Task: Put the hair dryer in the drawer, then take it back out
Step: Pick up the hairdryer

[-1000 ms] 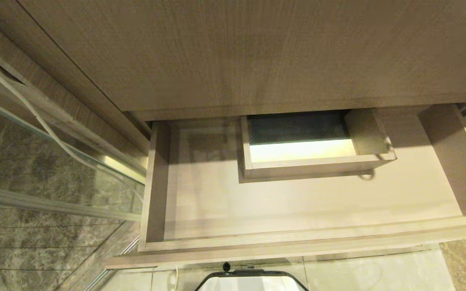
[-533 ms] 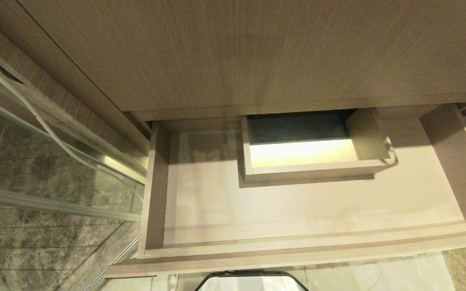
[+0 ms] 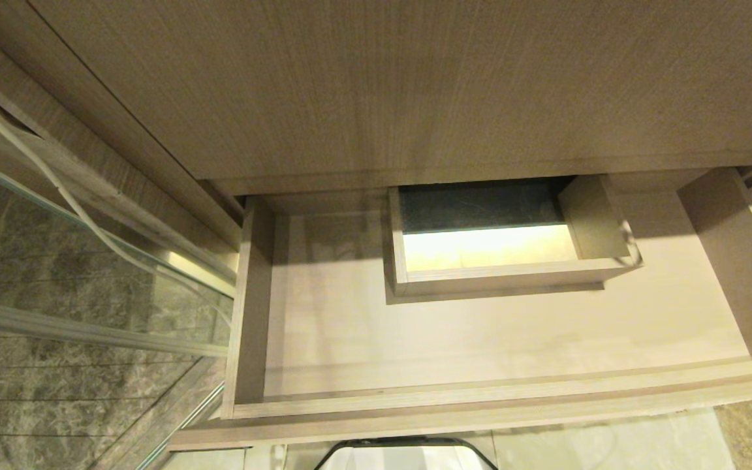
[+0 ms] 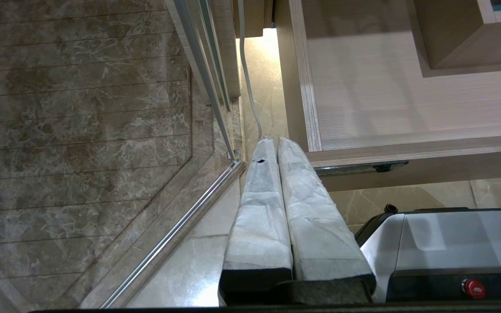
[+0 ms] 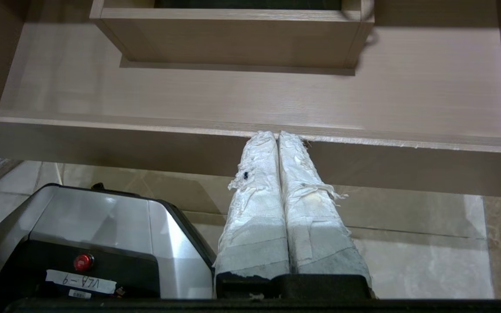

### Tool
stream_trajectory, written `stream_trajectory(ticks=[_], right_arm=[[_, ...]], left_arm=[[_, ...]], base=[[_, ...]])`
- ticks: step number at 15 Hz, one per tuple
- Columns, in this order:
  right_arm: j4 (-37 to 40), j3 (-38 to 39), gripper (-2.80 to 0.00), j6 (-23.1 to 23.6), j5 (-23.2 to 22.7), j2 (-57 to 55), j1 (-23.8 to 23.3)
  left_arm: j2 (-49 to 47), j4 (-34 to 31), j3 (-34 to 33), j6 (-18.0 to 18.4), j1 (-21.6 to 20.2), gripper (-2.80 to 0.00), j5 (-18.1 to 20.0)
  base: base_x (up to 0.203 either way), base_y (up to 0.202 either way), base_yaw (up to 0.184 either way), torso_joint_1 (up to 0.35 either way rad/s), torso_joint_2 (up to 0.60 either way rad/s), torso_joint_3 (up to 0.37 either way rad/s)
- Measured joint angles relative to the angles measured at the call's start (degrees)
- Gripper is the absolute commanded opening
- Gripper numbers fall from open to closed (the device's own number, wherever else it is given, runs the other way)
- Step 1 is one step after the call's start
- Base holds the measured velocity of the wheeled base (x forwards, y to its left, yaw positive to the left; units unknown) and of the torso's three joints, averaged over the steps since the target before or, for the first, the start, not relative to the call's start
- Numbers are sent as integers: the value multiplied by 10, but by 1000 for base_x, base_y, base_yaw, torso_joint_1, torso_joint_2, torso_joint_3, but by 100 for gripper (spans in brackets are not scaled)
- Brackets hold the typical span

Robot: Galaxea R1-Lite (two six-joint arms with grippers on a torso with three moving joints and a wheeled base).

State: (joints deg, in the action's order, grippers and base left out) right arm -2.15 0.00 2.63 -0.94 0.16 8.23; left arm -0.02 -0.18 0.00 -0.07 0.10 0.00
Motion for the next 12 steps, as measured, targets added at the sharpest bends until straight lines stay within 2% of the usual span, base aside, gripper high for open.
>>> stream_trajectory(ticks=[3,12], right_arm=[[2,0,-280,18,-2,0,0],[2,0,-280,15,0,0,0]], left_arm=[[0,0,0,0,0,-280,0],[0,0,0,0,0,-280,0]], base=[[0,0,0,0,0,0],[0,0,0,0,0,0]])
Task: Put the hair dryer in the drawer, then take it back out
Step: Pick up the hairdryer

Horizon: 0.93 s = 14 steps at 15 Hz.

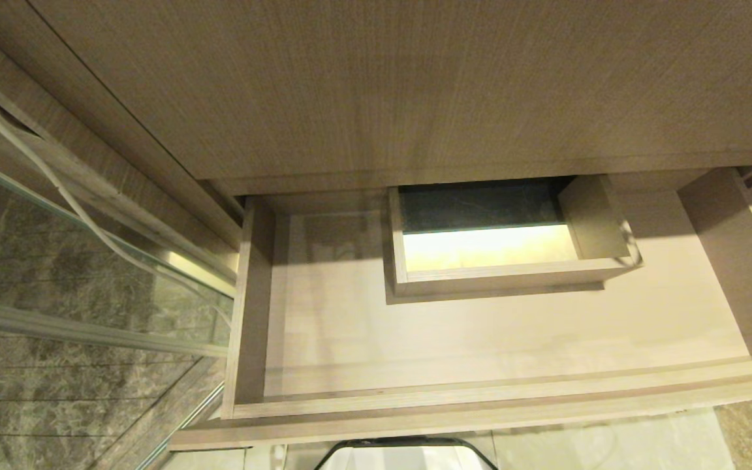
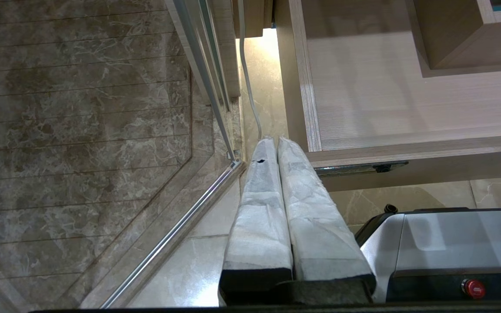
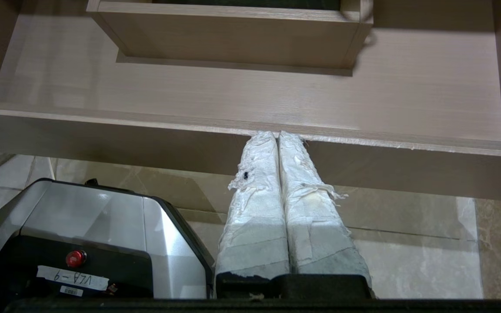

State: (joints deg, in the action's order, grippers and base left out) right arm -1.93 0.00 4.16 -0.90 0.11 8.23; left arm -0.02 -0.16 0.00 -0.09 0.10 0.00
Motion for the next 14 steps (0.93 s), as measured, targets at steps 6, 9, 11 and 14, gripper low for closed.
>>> stream_trajectory(ticks=[6,9,11,14], right_arm=[[1,0,-280,-3,0,0,0],[0,0,-280,-4,1,0,0],[0,0,-280,-3,2,0,-1],[-1,0,-280,-3,1,0,0]], left_arm=[[0,-1,0,0,0,-280,0],[0,0,0,0,0,-280,0],[0,0,0,0,0,-280,0],[0,-1,0,0,0,-280,0]], base=[[0,0,0,71,-101,-37],[5,-9,120,259,-456,-189],[3,-8,178,105,-473,-202],[-1,-7,141,66,-186,-71]])
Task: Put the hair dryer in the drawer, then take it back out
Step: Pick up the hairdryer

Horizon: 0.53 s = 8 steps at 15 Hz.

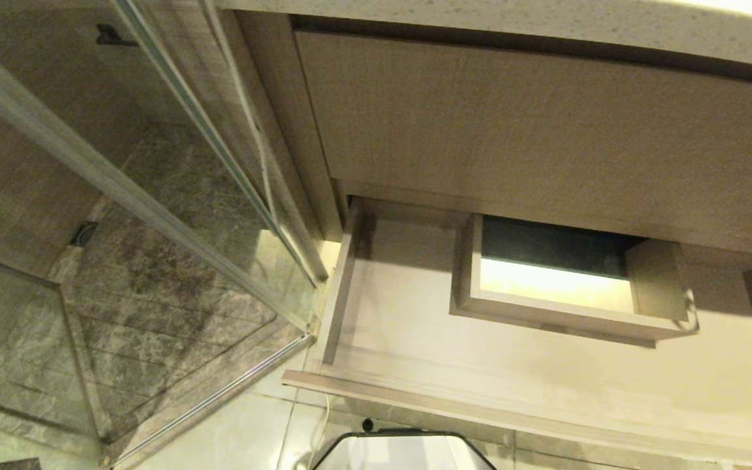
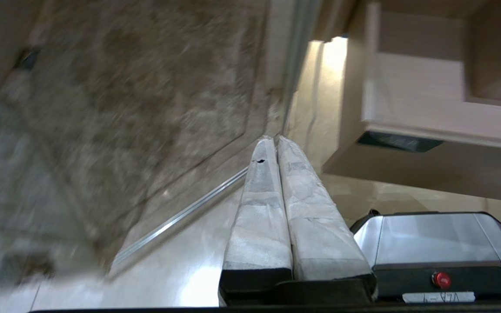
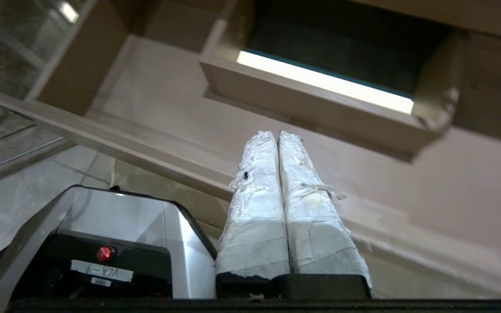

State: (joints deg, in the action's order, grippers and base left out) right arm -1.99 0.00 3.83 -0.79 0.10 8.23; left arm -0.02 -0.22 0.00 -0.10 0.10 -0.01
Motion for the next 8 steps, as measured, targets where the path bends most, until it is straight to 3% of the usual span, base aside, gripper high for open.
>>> stream_trajectory(ticks=[3,8], right_arm=[[0,0,-280,0,0,0,0],[0,0,-280,0,0,0,0]], left_arm=[[0,0,0,0,0,-280,0],[0,0,0,0,0,-280,0]], base=[[1,0,20,151,-22,-15],[0,0,0,9,-2,0]])
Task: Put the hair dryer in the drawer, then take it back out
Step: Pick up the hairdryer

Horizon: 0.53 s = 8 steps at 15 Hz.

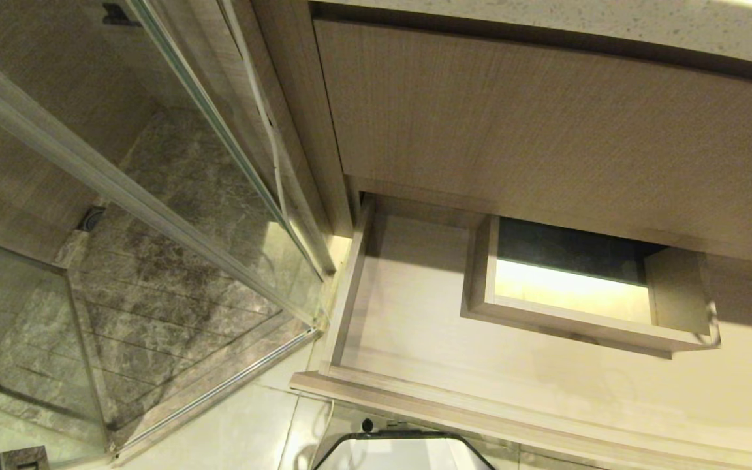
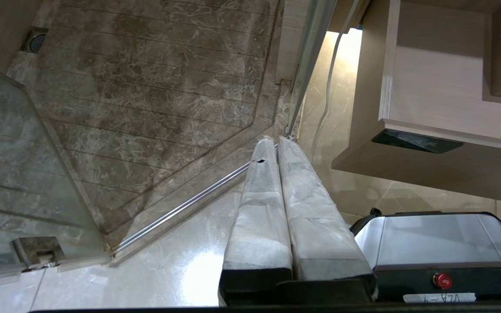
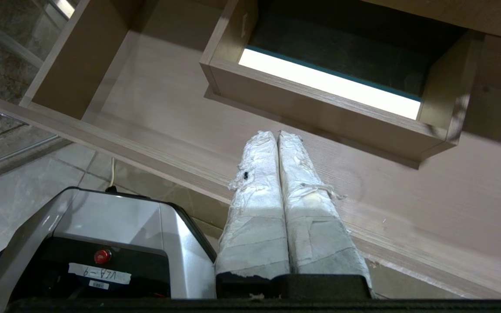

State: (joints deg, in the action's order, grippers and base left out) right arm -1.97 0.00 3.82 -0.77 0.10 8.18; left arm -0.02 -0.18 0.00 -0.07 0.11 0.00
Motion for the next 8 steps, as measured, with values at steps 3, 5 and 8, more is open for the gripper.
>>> stream_trajectory(ticks=[3,5,8], right_arm=[[0,0,-280,0,0,0,0],[0,0,-280,-1,0,0,0],[0,0,-280,-2,0,0,0]], left_arm=[[0,0,0,0,0,-280,0],[0,0,0,0,0,-280,0],[0,0,0,0,0,-280,0]], base=[[0,0,0,108,-187,-81],[4,12,-71,249,-435,-190],[1,10,-165,272,-492,-221]])
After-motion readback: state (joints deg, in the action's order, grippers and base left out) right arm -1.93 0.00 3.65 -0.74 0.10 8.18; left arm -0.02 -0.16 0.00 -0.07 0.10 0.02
